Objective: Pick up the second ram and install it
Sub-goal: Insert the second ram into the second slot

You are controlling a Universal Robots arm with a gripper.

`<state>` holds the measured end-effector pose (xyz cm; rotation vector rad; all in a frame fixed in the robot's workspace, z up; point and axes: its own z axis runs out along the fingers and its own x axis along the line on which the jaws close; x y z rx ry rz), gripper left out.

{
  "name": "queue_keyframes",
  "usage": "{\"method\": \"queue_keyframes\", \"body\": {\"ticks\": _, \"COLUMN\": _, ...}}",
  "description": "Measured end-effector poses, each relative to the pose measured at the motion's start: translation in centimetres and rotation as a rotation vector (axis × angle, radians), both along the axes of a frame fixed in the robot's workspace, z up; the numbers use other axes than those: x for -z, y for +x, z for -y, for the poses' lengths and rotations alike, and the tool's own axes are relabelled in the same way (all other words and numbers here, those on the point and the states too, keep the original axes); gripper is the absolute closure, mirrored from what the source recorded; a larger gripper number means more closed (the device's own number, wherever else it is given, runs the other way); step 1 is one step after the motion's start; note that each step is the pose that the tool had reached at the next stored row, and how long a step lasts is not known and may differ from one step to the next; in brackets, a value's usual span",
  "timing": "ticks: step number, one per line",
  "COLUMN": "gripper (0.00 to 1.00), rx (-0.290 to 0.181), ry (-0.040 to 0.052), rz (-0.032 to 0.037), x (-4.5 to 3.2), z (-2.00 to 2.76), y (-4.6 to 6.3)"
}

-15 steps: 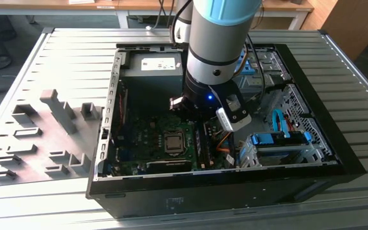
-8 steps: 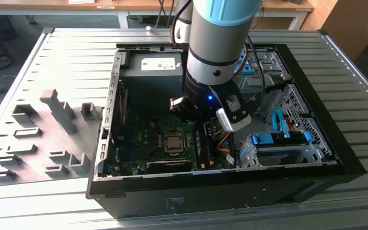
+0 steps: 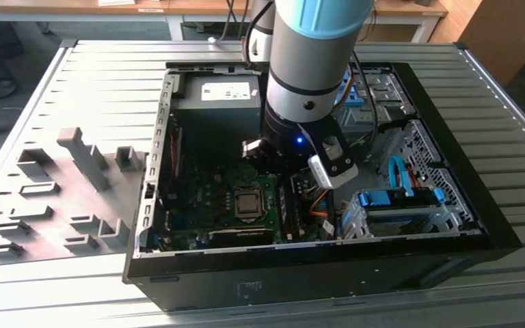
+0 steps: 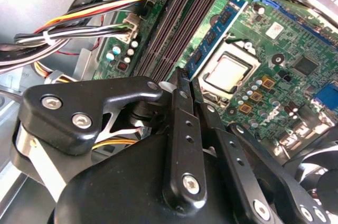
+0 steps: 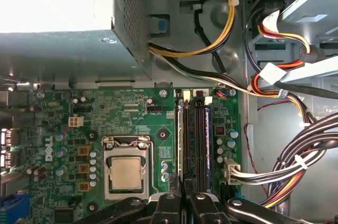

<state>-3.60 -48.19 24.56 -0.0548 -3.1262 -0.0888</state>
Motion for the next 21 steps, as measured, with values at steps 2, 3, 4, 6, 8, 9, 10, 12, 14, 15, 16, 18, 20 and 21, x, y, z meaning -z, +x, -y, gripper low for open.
{"method": "queue_keyframes", "body": {"ticks": 2, "gripper": 0.86, "rx": 0.000, "ry": 0.0000, "rz": 0.0000, "x": 0.04, "z": 0.00, "y": 0.00}}
{"method": "queue_keyframes", "body": {"ticks": 3, "gripper": 0.86, "rx": 0.000, "ry": 0.0000, "rz": 0.0000, "x": 0.07, "z": 0.00, "y": 0.00}}
{"method": "queue_keyframes", "body": {"ticks": 4, "gripper": 0.86, "rx": 0.000, "ry": 0.0002, "rz": 0.0001, "x": 0.13, "z": 0.00, "y": 0.00}}
{"method": "queue_keyframes", "body": {"ticks": 6, "gripper": 0.86, "rx": 0.000, "ry": -0.0004, "rz": 0.0000, "x": 0.21, "z": 0.00, "y": 0.00}}
{"method": "queue_keyframes", "body": {"ticks": 8, "gripper": 0.86, "rx": 0.000, "ry": -0.0004, "rz": 0.0000, "x": 0.29, "z": 0.00, "y": 0.00}}
{"method": "queue_keyframes", "body": {"ticks": 9, "gripper": 0.86, "rx": 0.000, "ry": -0.0005, "rz": -0.0001, "x": 0.32, "z": 0.00, "y": 0.00}}
{"method": "queue_keyframes", "body": {"ticks": 10, "gripper": 0.86, "rx": 0.000, "ry": -0.0005, "rz": -0.0001, "x": 0.36, "z": 0.00, "y": 0.00}}
{"method": "queue_keyframes", "body": {"ticks": 12, "gripper": 0.86, "rx": 0.000, "ry": -0.0005, "rz": 0.0000, "x": 0.45, "z": 0.00, "y": 0.00}}
{"method": "queue_keyframes", "body": {"ticks": 14, "gripper": 0.86, "rx": 0.000, "ry": -0.0005, "rz": 0.0000, "x": 0.52, "z": 0.00, "y": 0.00}}
{"method": "queue_keyframes", "body": {"ticks": 15, "gripper": 0.86, "rx": 0.000, "ry": -0.0006, "rz": -0.0001, "x": 0.55, "z": 0.00, "y": 0.00}}
{"method": "queue_keyframes", "body": {"ticks": 16, "gripper": 0.86, "rx": 0.000, "ry": -0.0005, "rz": -0.0001, "x": 0.58, "z": 0.00, "y": 0.00}}
{"method": "queue_keyframes", "body": {"ticks": 18, "gripper": 0.86, "rx": 0.000, "ry": -0.0005, "rz": 0.0000, "x": 0.63, "z": 0.00, "y": 0.00}}
{"method": "queue_keyframes", "body": {"ticks": 20, "gripper": 0.86, "rx": 0.000, "ry": -0.0004, "rz": 0.0000, "x": 0.69, "z": 0.00, "y": 0.00}}
{"method": "queue_keyframes", "body": {"ticks": 21, "gripper": 0.86, "rx": 0.000, "ry": -0.0004, "rz": 0.0000, "x": 0.72, "z": 0.00, "y": 0.00}}
